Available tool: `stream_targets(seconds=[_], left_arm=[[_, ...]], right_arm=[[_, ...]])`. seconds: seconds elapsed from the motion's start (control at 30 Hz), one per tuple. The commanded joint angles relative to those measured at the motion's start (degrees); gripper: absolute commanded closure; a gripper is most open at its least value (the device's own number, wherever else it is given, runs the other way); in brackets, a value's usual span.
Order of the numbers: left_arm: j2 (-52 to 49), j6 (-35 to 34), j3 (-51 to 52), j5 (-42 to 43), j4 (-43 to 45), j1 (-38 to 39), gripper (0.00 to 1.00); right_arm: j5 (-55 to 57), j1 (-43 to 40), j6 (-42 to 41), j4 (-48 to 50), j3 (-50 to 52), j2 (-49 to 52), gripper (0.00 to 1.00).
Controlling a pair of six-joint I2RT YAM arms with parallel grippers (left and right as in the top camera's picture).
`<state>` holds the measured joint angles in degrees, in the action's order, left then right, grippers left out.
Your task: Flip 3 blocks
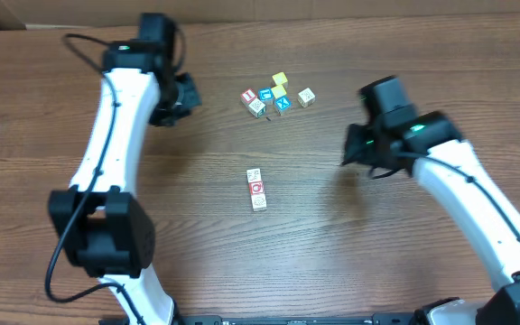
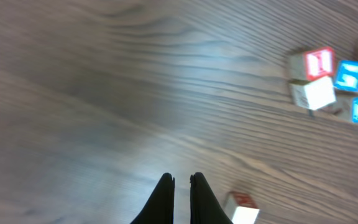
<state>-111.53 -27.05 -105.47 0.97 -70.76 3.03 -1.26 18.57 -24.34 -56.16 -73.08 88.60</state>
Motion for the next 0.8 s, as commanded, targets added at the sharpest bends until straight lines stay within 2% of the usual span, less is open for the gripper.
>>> stream_targets(seconds=[0.0,0.03,0.07,0.1,0.13,0.17,0.23,0.27,0.3,0.77], left_arm=[[2.1,-2.1,-1.3,-1.9,-2.2,-2.8,0.96],[2.1,-2.1,-1.2,-1.9,-2.7,-3.5,0.96],[2.1,-2.1,-1.2,-1.8,-3.0,-3.9,0.96],[2.1,-2.0,-1.1,-1.8,-3.3,-4.2,0.93],[2.1,-1.7,-1.1,-1.9,-3.5,-4.3,0.87],[2.1,-1.5,-1.1,-1.9,-3.6,-4.4,0.74],[2.1,-1.2,-1.1,-1.9,-3.8,-4.4,0.36],[2.1,-1.2,-1.1,-1.9,-3.9,-4.4,0.23],[2.1,-1.2,-1.1,-1.8,-4.0,-4.4,0.00],[2.1,-2.2,-1.1,-0.2,-3.1,-4.4,0.00]], right_arm=[[0.1,-6.5,10.7,0.9,-0.9,-0.7,0.42],[0.1,-8.0,10.7,1.3,-0.9,-0.7,0.32],[0.2,-9.4,10.7,1.6,-0.9,-0.7,0.05],[0.3,-10.5,10.7,1.7,-0.9,-0.7,0.00],[0.3,-11.6,10.7,1.6,-0.9,-0.7,0.00],[0.3,-12.6,10.7,1.4,-0.9,-0.7,0.00],[0.3,-13.9,10.7,1.4,-0.9,-0.7,0.00],[0.3,-14.4,10.7,1.4,-0.9,-0.7,0.00],[0.3,-14.7,10.7,1.4,-0.9,-0.7,0.00],[0.3,-14.8,10.7,1.4,-0.9,-0.7,0.00]])
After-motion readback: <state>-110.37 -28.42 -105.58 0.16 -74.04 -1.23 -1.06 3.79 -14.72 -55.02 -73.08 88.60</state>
